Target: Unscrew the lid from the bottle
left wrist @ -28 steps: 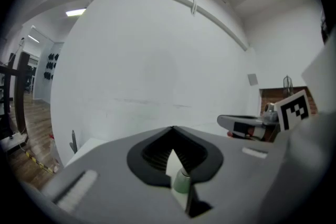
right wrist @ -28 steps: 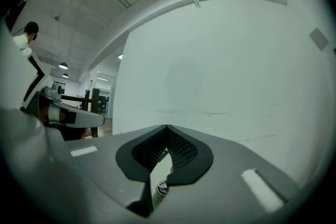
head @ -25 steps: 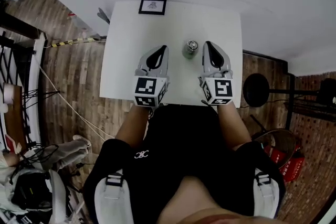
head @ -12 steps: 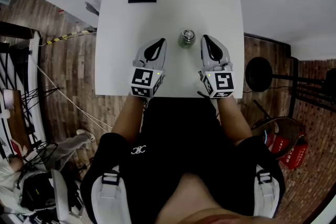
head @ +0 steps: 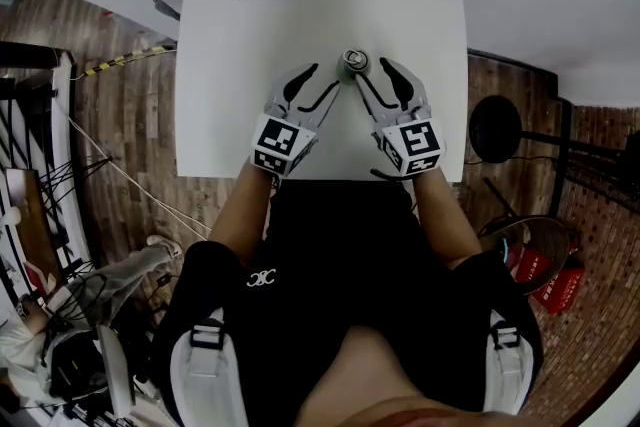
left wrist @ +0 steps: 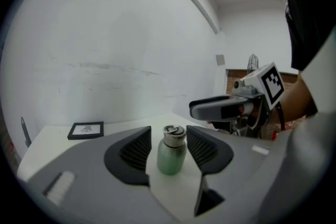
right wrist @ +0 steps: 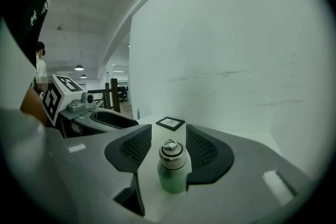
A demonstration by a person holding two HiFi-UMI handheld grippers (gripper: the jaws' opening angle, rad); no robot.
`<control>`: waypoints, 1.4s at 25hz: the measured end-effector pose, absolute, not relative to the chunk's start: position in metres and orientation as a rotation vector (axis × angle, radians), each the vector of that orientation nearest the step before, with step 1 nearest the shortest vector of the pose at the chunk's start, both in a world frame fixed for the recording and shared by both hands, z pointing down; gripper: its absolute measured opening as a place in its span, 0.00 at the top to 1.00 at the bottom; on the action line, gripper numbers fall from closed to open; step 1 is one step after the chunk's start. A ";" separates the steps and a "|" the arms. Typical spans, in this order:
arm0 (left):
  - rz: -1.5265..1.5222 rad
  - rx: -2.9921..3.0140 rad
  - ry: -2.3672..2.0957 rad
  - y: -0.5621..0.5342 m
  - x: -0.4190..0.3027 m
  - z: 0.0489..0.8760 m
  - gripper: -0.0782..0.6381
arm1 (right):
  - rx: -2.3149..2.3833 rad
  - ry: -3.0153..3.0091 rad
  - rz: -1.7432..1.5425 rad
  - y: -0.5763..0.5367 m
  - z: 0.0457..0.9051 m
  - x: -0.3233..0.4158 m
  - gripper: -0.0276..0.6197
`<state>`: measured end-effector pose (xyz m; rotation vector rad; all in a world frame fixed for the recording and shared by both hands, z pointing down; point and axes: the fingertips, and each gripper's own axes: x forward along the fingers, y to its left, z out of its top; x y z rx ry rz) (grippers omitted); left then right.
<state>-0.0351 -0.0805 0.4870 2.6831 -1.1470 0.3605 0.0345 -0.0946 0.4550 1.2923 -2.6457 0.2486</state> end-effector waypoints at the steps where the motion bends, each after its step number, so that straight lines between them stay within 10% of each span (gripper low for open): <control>1: 0.376 2.694 -1.127 -0.081 -0.032 0.493 0.55 | 1.272 -2.644 0.262 -0.095 0.460 0.033 0.66; 19: 0.484 2.696 -0.885 -0.105 0.009 0.581 0.36 | 1.288 -2.530 0.292 -0.116 0.519 0.021 0.56; 35: 0.507 2.798 -0.791 -0.107 0.012 0.598 0.45 | 1.129 -2.553 0.192 -0.121 0.528 0.016 0.59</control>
